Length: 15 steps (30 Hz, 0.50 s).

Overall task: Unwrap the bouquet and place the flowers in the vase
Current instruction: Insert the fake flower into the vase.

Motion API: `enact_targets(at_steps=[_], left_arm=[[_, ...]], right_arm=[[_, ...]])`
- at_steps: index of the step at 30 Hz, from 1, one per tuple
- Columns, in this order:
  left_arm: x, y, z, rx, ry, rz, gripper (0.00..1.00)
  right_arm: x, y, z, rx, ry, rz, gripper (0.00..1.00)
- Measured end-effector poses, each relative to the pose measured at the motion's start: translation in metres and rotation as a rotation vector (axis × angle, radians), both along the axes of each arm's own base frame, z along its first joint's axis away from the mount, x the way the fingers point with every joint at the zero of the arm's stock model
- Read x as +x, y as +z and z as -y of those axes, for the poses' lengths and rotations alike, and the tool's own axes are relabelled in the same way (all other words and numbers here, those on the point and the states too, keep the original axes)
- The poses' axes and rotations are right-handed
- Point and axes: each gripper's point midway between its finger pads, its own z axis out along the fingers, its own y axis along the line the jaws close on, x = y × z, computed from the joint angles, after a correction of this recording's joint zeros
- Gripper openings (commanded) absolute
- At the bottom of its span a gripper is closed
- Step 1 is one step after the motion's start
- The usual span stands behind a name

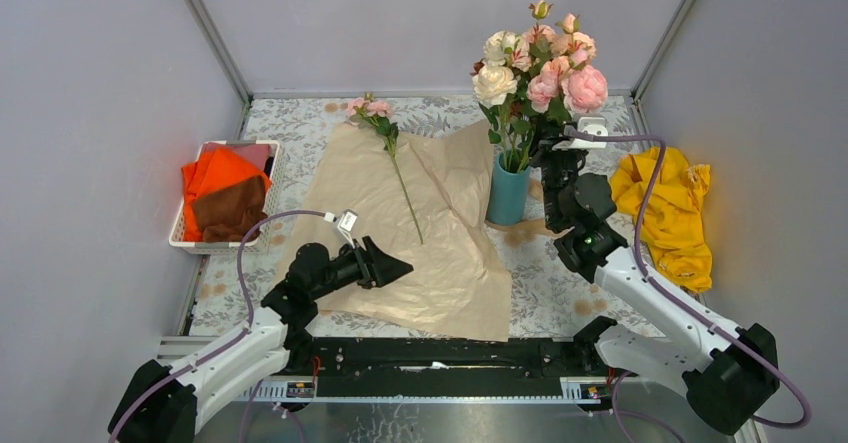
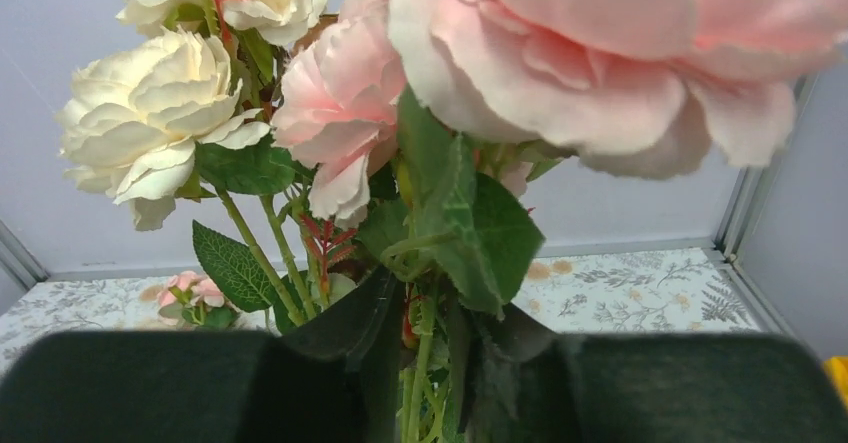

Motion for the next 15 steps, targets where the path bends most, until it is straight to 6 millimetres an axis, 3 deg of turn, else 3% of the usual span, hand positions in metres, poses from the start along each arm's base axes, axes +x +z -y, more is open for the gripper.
enact_targets(at_steps=[9,15], left_arm=[[0.001,-0.004,0.001,0.008,0.000,-0.012,0.73],[0.002,-0.002,0.001,0.003,0.000,-0.005,0.73]], right_arm=[[-0.005,-0.003,0.005,0.013,0.000,-0.003,0.77],[-0.013,0.001,0.010,0.032,0.002,0.010,0.96]])
